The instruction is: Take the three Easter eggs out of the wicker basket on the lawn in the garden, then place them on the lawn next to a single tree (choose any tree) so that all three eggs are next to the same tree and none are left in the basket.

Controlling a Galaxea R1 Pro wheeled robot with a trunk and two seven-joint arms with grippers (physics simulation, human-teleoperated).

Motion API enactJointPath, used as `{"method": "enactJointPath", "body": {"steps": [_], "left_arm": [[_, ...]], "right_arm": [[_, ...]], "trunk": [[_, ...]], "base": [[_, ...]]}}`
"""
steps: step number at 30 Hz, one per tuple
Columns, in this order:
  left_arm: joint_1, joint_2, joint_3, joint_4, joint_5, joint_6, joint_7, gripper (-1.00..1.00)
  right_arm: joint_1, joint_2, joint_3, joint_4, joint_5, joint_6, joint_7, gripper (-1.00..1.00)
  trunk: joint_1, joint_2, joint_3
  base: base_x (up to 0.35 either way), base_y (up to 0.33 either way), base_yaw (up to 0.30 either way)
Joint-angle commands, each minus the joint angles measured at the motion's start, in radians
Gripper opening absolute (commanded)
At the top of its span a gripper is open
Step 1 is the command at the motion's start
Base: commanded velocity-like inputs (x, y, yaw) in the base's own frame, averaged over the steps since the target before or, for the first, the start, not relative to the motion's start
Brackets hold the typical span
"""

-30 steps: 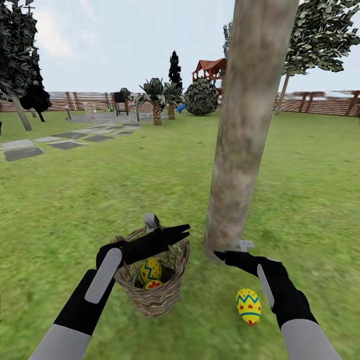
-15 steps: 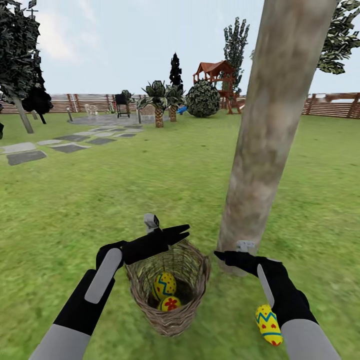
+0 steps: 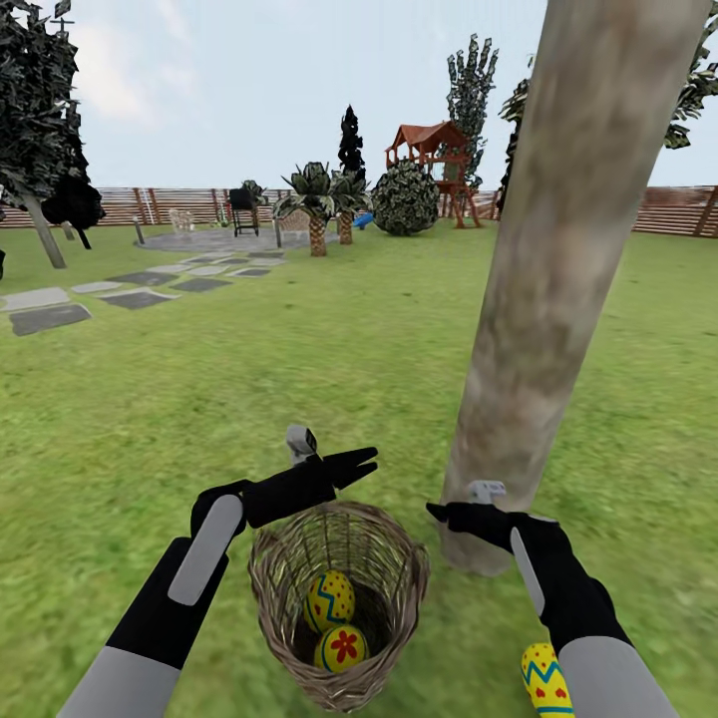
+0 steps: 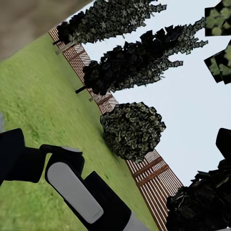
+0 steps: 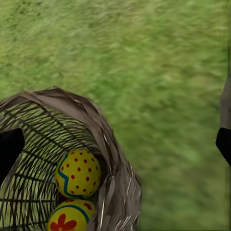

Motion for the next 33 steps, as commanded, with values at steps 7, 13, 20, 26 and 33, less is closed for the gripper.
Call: {"method": "enactJointPath", "body": {"steps": [7, 13, 20, 26, 33], "left_arm": [[0.003, -0.001, 0.025, 0.000, 0.001, -0.011, -0.044, 1.00], [0.011, -0.001, 0.039, 0.014, -0.002, -0.013, -0.126, 1.00], [0.012, -0.002, 0.043, 0.045, -0.001, -0.013, -0.136, 1.00], [0.012, -0.002, 0.043, 0.046, -0.001, -0.013, -0.136, 1.00], [0.012, -0.002, 0.053, 0.046, -0.001, -0.015, -0.139, 1.00]], "right_arm": [[-0.001, 0.000, 0.009, -0.001, 0.021, 0.056, 0.008, 1.00], [-0.001, 0.000, 0.009, 0.000, 0.022, 0.080, 0.008, 1.00], [-0.001, 0.000, 0.009, 0.000, 0.021, 0.081, 0.008, 1.00], [-0.001, 0.000, 0.009, 0.000, 0.021, 0.080, 0.009, 1.00], [-0.001, 0.000, 0.011, 0.001, 0.028, 0.077, 0.005, 1.00]], "trunk": [[-0.008, 0.014, 0.005], [-0.008, 0.014, 0.005], [-0.008, 0.014, 0.005], [-0.008, 0.014, 0.005], [-0.008, 0.014, 0.005]], "base": [[0.001, 0.000, 0.000], [-0.026, 0.019, 0.000], [-0.201, 0.205, 0.000], [-0.218, 0.241, 0.000], [-0.008, 0.067, 0.000]]}}
